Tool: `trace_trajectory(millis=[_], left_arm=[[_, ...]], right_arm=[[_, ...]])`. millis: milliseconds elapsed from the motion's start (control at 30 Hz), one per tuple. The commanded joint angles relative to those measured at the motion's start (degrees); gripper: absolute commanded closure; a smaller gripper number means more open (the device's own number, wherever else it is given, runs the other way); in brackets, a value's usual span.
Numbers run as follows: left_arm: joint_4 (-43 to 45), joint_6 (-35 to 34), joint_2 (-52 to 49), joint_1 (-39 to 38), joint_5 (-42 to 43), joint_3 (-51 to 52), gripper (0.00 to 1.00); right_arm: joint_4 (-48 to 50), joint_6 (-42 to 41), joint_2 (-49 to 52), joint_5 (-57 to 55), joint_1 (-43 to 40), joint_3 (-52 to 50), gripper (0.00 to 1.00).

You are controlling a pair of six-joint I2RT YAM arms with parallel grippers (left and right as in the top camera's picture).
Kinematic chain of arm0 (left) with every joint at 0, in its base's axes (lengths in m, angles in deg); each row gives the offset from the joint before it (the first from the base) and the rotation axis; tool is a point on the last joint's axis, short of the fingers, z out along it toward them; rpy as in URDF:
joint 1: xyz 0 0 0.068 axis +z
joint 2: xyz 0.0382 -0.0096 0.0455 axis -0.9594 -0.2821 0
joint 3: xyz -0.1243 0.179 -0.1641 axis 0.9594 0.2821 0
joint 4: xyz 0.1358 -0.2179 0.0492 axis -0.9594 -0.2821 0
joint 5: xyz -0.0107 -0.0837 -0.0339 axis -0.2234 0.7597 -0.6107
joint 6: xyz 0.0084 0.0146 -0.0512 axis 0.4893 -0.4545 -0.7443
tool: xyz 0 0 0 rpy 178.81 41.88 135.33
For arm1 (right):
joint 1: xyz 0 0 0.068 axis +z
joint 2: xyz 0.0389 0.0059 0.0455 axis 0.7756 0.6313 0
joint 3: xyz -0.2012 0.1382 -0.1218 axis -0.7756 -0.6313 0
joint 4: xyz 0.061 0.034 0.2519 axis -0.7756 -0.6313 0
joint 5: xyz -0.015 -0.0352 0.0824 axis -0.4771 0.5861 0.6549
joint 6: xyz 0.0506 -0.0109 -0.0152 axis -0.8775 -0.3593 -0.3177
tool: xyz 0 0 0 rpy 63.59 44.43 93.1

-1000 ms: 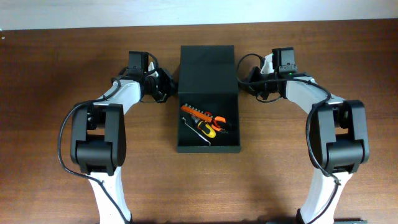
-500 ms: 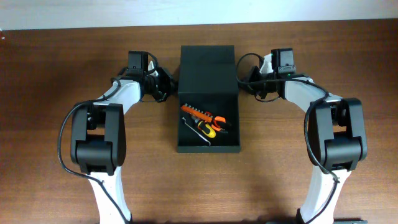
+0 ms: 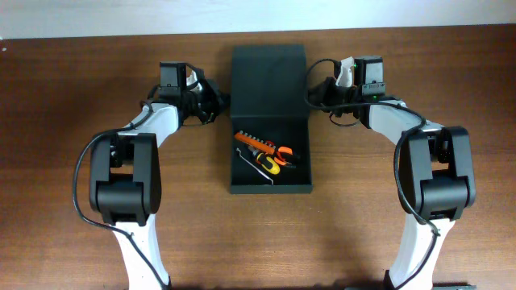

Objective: Pack container
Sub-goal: 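Push the upright lid with both grippers toward the box front, then press the lid down closed and lift both grippers away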

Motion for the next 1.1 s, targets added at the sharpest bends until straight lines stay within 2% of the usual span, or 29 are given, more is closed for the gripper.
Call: trace_trajectory(millis=[0,400,700,1067], left_arm=[[0.5,4.31,-0.61,-0.85,6.36,-1.81,0.98],[0.48,9.75,-0.61,-0.59,10.01,-6.78,0.98],[0.2,11.69,-0.59,-0.33,13.55,-8.57,0.98],[-8.35,19.71,-0.52,1.88,15.52,-8.61,0.99]], right_arm=[[1.42,3.89,0.13,7.41,1.4,1.09,0.96],[1.64,12.57,-3.76,8.48,1.29,1.14,0.96],[1.55,12.81,-4.92,9.57,1.29,4.09,0.96],[-1.27,14.32,-7.74,11.67,1.29,5.6,0.96]])
